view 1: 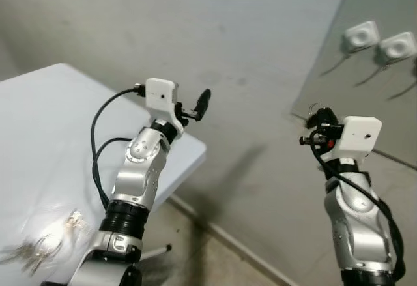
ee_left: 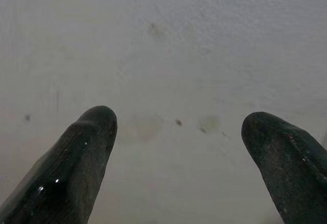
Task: Hang keys on a hook
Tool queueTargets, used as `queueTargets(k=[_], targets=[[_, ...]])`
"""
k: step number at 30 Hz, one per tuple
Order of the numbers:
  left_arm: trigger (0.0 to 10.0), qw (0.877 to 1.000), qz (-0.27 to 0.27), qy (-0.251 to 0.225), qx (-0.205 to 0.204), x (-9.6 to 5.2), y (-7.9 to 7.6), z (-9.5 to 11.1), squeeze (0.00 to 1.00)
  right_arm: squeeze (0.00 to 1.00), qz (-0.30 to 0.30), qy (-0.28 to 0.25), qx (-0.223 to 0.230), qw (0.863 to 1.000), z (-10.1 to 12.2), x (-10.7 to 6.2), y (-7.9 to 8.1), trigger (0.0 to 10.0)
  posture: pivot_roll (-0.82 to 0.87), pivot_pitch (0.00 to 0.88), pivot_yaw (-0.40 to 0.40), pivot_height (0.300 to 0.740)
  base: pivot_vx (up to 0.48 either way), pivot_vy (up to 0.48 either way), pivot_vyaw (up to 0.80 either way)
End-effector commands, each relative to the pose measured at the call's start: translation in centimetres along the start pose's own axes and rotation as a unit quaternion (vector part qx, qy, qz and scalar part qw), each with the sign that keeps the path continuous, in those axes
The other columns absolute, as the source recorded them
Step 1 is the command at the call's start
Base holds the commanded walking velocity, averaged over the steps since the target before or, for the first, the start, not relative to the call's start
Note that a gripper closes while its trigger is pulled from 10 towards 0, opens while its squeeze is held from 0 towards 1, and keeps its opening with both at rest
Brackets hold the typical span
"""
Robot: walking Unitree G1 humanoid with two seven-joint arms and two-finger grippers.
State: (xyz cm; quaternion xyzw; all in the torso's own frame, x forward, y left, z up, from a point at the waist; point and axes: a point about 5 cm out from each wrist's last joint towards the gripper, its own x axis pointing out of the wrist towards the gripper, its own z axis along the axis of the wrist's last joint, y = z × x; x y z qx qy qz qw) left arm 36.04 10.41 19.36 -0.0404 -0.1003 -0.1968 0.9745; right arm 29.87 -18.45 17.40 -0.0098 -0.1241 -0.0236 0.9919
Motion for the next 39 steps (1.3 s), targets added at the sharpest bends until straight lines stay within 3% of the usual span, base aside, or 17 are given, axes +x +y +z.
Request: queueTargets(k=[1,8,12,17,19,26,39], targets=[[10.0,1.0,0.004,-0.024,0.01,-0.3,0.1,0.6,0.0,0.0,0.006,-0.025,0.001,1.0,0.7,0.0,0.4,10.0,0.0,0.0,-0.048,0.74,0.0,0.0,0.0],[10.0,0.999,-0.022,-0.021,0.042,-0.3,-0.8,0.6,0.0,0.0,0.024,-0.015,0.001,1.0,0.5,0.0,0.8,10.0,0.0,0.0,-0.052,0.74,0.0,0.0,0.0],[10.0,0.991,-0.108,-0.034,0.066,-0.5,-3.2,1.1,0.0,0.0,0.036,-0.022,0.006,0.999,0.7,0.2,1.2,10.0,0.01,0.0,-0.056,0.74,0.0,0.0,0.0],[10.0,0.986,-0.147,-0.046,0.07,-0.4,-4.7,1.6,0.0,0.0,0.055,-0.03,0.01,0.998,1.1,0.6,1.5,10.0,0.01,0.0,-0.057,0.74,0.0,0.0,0.0],[10.0,0.98,-0.171,-0.06,0.077,-0.1,-5.5,2.4,0.0,0.0,0.089,-0.042,0.014,0.995,1.9,1.1,1.9,10.0,0.01,0.0,-0.053,0.74,0.0,0.0,0.0],[10.0,0.974,-0.204,-0.075,0.07,0.1,-6.6,3.6,0.0,0.0,0.116,-0.079,0.04,0.989,4.0,2.4,2.0,10.0,0.0,0.0,-0.048,0.74,0.0,0.0,0.0],[10.0,0.968,-0.224,-0.094,0.068,0.3,-7.3,5.0,0.0,0.0,0.075,-0.111,0.133,0.982,6.1,4.4,1.6,10.0,0.01,0.0,-0.05,0.74,0.0,0.0,0.0]])
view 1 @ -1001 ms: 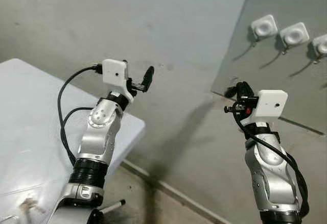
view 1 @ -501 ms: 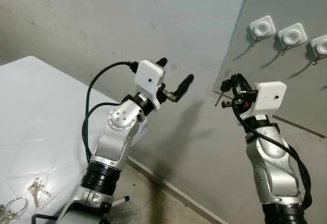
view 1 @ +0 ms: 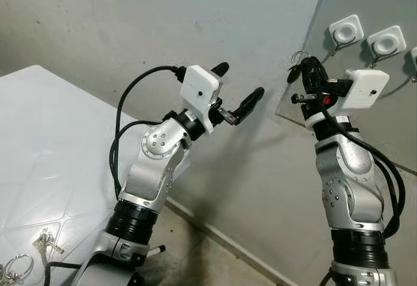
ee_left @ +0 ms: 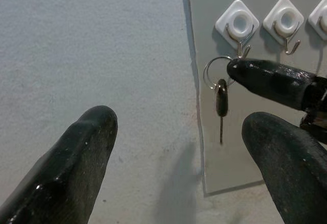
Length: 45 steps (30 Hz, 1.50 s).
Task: Hang keys on a hook
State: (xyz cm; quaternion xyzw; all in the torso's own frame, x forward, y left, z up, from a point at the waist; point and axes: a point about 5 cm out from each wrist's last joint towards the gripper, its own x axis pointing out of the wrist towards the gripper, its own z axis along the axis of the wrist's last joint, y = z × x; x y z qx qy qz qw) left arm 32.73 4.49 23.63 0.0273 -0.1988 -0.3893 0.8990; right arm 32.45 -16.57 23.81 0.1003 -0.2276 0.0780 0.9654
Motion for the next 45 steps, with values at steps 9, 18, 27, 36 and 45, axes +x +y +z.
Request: queueTargets(k=[9,18,27,36,45], targets=[[10.0,1.0,-0.017,-0.011,0.008,0.5,-0.5,1.0,0.0,0.0,-0.032,-0.035,0.028,0.998,1.2,0.7,-1.0,10.0,0.01,0.0,-0.046,0.74,0.0,0.0,0.0],[10.0,1.0,-0.016,-0.011,0.007,0.5,-0.4,1.0,0.0,0.0,-0.023,-0.042,0.026,0.999,1.2,0.0,-1.4,10.0,0.01,0.0,-0.045,0.74,0.0,0.0,0.0],[10.0,1.0,-0.01,-0.014,0.005,0.6,-0.2,1.1,0.0,0.0,-0.035,-0.028,0.028,0.999,0.4,-1.1,-2.0,10.0,0.01,0.0,-0.045,0.74,0.0,0.0,0.0],[10.0,1.0,-0.013,-0.014,0.003,0.6,-0.3,1.0,0.0,0.0,-0.04,-0.069,0.039,0.996,1.8,-1.3,-2.4,10.0,0.01,0.0,-0.045,0.74,0.0,0.0,0.0],[10.0,1.0,-0.014,-0.015,0.004,0.6,-0.3,1.1,0.0,0.0,-0.049,-0.085,0.048,0.994,2.4,-1.0,-2.9,10.0,0.01,0.0,-0.045,0.74,0.0,0.0,0.0]])
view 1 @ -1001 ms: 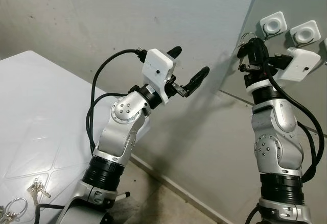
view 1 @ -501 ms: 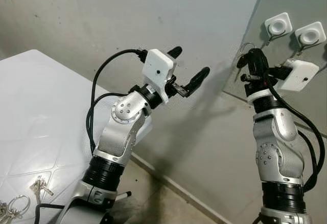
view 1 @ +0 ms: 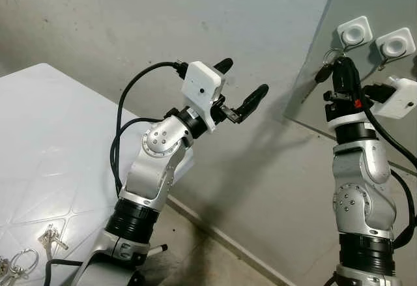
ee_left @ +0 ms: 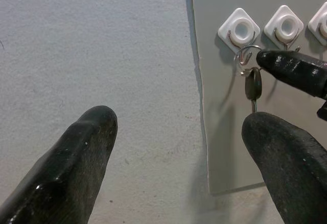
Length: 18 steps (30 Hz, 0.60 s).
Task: Hang keys on a hook
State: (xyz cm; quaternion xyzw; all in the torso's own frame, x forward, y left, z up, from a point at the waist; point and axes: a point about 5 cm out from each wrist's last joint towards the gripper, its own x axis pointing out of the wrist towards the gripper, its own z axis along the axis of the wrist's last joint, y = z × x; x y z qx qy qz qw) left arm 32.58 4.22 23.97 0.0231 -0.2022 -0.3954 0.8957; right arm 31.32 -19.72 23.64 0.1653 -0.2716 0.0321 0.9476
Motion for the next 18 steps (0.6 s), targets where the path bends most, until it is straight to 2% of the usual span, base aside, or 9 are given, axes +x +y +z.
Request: queueTargets(k=[1,6,11,14,16,18], targets=[[10.0,1.0,-0.008,-0.01,0.008,0.4,-0.1,0.7,0.0,0.0,0.004,-0.029,0.001,1.0,1.4,0.6,0.1,10.0,0.01,0.0,-0.045,0.74,0.0,0.0,0.0],[10.0,1.0,-0.008,-0.01,0.008,0.5,-0.1,0.7,0.0,0.0,-0.009,-0.024,0.012,1.0,1.2,0.8,-0.2,10.0,0.0,0.0,-0.041,0.74,0.0,0.0,0.0],[10.0,1.0,-0.008,-0.012,0.008,0.5,-0.2,0.8,0.0,0.0,-0.026,0.003,0.035,0.999,0.4,0.7,-0.5,10.0,0.01,0.0,-0.045,0.74,0.0,0.0,0.0],[10.0,1.0,-0.006,-0.013,0.008,0.5,-0.2,0.8,0.0,0.0,-0.039,0.037,0.057,0.997,-0.6,0.5,-0.7,10.0,0.01,0.0,-0.045,0.74,0.0,0.0,0.0],[10.0,1.0,-0.005,-0.014,0.007,0.5,-0.2,0.8,0.0,0.0,-0.054,0.075,0.074,0.993,-2.0,-0.1,-1.1,10.0,0.01,0.0,-0.049,0.74,0.0,0.0,0.0],[10.0,1.0,-0.005,-0.014,0.007,0.5,-0.2,0.8,0.0,0.0,-0.059,0.084,0.074,0.992,-2.4,-0.3,-1.3,10.0,0.01,0.0,-0.049,0.74,0.0,0.0,0.0]])
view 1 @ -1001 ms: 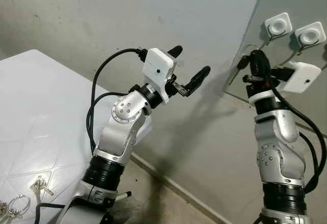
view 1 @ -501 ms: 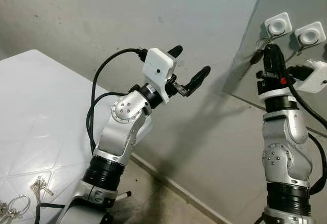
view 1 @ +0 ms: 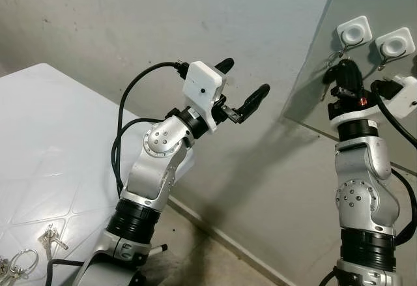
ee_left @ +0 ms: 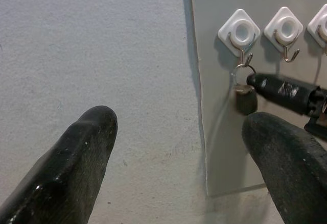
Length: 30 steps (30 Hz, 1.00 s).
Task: Hang keys on a hook
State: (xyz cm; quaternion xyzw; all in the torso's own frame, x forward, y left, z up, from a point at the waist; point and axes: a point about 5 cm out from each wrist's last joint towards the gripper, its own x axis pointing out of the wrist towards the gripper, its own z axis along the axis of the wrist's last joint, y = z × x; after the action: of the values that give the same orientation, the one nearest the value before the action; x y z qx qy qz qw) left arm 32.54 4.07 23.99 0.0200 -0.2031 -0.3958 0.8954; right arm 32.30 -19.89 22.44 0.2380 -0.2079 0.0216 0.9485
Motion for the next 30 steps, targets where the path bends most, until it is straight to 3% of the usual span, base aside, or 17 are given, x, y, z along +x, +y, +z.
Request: queueTargets(k=[1,4,5,11,21,30], targets=[[10.0,1.0,-0.005,-0.012,0.009,0.4,0.0,0.8,0.0,0.0,-0.021,0.029,0.004,0.999,-1.1,-0.4,-0.8,10.0,0.01,0.0,-0.049,0.74,0.0,0.0,0.0],[10.0,1.0,-0.004,-0.013,0.009,0.4,-0.1,0.8,0.0,0.0,-0.02,0.03,0.013,0.999,-1.3,-0.6,-0.8,10.0,0.01,0.0,-0.049,0.74,0.0,0.0,0.0],[10.0,1.0,-0.004,-0.013,0.008,0.4,-0.1,0.8,0.0,1.0,-0.017,0.032,0.012,0.999,-1.3,-0.6,-0.8,10.0,0.01,0.0,-0.049,0.74,0.0,0.0,0.0],[10.0,1.0,0.011,-0.012,0.009,0.4,0.4,0.7,0.0,1.0,-0.001,0.026,-0.013,1.0,-1.3,-0.9,-0.4,10.0,0.01,0.0,-0.046,0.74,0.0,0.0,0.0],[10.0,0.995,0.097,0.007,0.011,-0.4,2.0,-0.6,0.0,1.0,0.007,0.052,-0.05,0.997,-2.5,-2.0,-0.3,10.0,0.01,0.0,-0.047,0.74,0.0,0.0,0.0],[10.0,0.982,0.167,0.08,-0.046,-1.9,2.6,-3.9,0.0,1.0,0.017,0.099,-0.104,0.99,-4.7,-4.1,0.2,10.0,0.01,0.0,-0.052,0.74,0.0,0.0,0.0]])
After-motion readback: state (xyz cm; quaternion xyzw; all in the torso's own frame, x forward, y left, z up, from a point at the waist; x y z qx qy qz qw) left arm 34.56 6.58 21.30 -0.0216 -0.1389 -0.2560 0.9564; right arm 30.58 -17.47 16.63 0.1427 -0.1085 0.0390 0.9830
